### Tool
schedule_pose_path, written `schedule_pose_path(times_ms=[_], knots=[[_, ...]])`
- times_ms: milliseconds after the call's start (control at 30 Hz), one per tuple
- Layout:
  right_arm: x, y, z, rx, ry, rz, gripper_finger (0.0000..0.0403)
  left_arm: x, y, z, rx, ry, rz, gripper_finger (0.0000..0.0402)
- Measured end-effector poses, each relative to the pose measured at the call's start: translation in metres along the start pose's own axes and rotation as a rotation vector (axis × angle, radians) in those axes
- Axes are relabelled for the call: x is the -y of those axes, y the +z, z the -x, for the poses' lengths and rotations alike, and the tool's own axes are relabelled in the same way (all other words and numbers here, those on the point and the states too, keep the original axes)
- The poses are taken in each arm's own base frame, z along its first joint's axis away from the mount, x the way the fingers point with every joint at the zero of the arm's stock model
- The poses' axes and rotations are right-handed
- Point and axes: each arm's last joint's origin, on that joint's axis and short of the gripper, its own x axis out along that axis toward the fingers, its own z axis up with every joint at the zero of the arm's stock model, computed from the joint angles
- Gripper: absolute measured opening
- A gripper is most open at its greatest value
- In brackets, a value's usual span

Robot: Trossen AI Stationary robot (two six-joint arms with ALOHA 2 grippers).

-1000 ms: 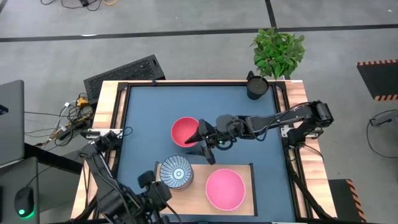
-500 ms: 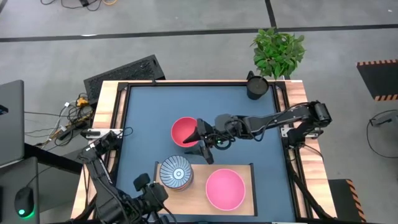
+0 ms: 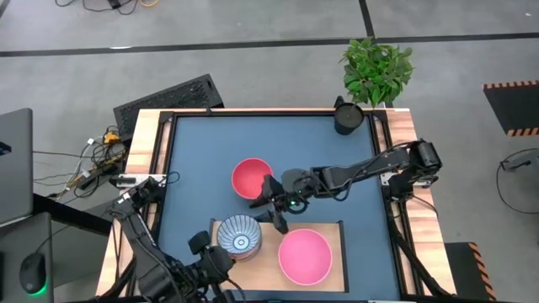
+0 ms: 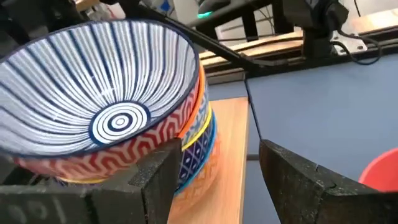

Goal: Place and stack bowls onto a shelf
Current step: Adjust the stacked bowls on the shelf

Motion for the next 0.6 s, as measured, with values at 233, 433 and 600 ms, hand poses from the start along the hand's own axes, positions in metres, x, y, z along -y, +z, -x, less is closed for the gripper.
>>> schedule_pose_path(times_ms=[233, 433, 600], knots=[[0.0, -0.003, 0.0, -0.037, -0.01, -0.006, 0.0249, 0.006, -0.003, -0.012, 0.021, 0.032, -0.021, 0.0], [0.0, -0.003, 0.0, -0.036, -0.01, -0.007, 0.0249, 0.012, -0.008, -0.02, 0.055, 0.049, 0.003, 0.0], [0.0, -0.003, 0.0, -0.036, -0.009, -0.007, 0.0249, 0.018, -0.013, -0.029, 0.06, 0.053, 0.021, 0.0]])
